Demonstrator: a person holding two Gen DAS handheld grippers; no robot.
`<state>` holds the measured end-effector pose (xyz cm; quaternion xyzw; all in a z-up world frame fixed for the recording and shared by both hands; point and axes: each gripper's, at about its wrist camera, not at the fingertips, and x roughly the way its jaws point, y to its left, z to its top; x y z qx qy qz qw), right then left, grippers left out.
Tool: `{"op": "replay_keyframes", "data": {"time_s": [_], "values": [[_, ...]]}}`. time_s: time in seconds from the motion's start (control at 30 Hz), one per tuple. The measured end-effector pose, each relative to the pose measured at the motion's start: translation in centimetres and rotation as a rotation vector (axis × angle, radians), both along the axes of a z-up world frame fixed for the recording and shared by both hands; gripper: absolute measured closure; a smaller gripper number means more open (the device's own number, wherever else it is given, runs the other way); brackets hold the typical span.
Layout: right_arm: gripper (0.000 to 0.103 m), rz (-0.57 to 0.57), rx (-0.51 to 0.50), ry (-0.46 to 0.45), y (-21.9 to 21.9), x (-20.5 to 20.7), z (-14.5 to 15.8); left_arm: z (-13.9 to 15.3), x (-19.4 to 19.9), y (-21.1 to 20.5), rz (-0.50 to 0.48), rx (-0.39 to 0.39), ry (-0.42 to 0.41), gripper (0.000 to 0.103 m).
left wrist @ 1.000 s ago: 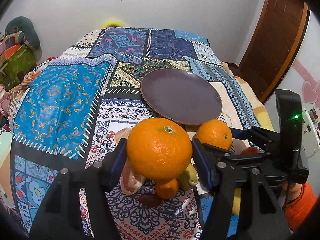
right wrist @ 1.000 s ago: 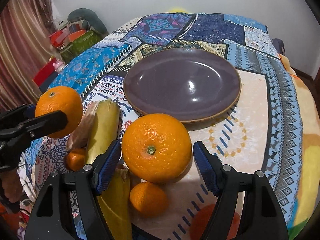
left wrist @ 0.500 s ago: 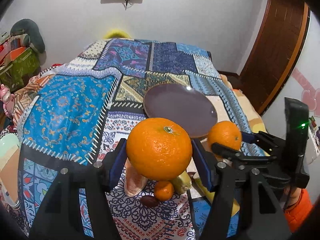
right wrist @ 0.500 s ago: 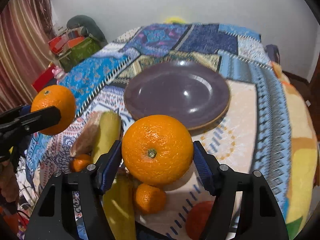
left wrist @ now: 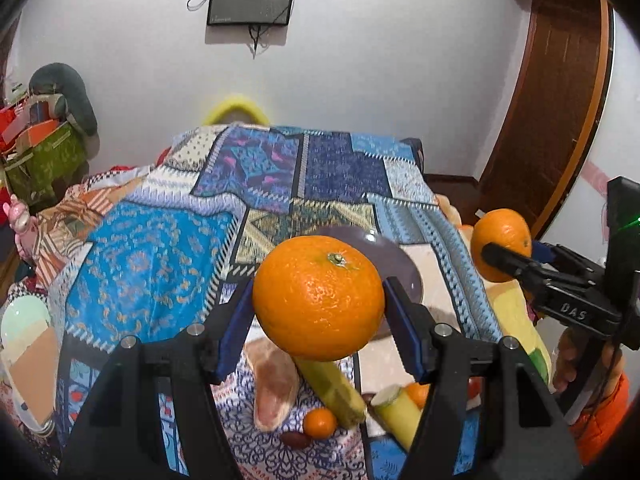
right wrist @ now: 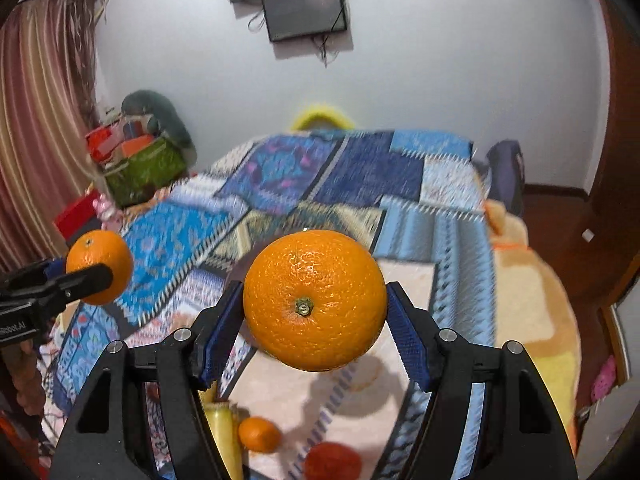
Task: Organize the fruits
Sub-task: 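Carry both oranges onto the purple plate and open both tools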
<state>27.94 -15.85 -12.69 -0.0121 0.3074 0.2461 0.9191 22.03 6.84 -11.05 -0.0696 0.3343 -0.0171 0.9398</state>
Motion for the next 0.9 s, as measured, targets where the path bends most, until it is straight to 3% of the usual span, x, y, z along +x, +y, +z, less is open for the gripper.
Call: {"op": "replay_keyframes", "data": {"time_s": [0.37,0.9], "values": [[0.036,-0.011,-0.013,-0.076,0.7,2.6,1.5,0.4,4.6,0.3,0.008,-0.012,-0.004,0.039],[0.036,0.005,-0.094,0.01,3.4,8.9,-3.4,-5.4,13.4,-0.1,-0.009,0.03,0.13,0.039]]}}
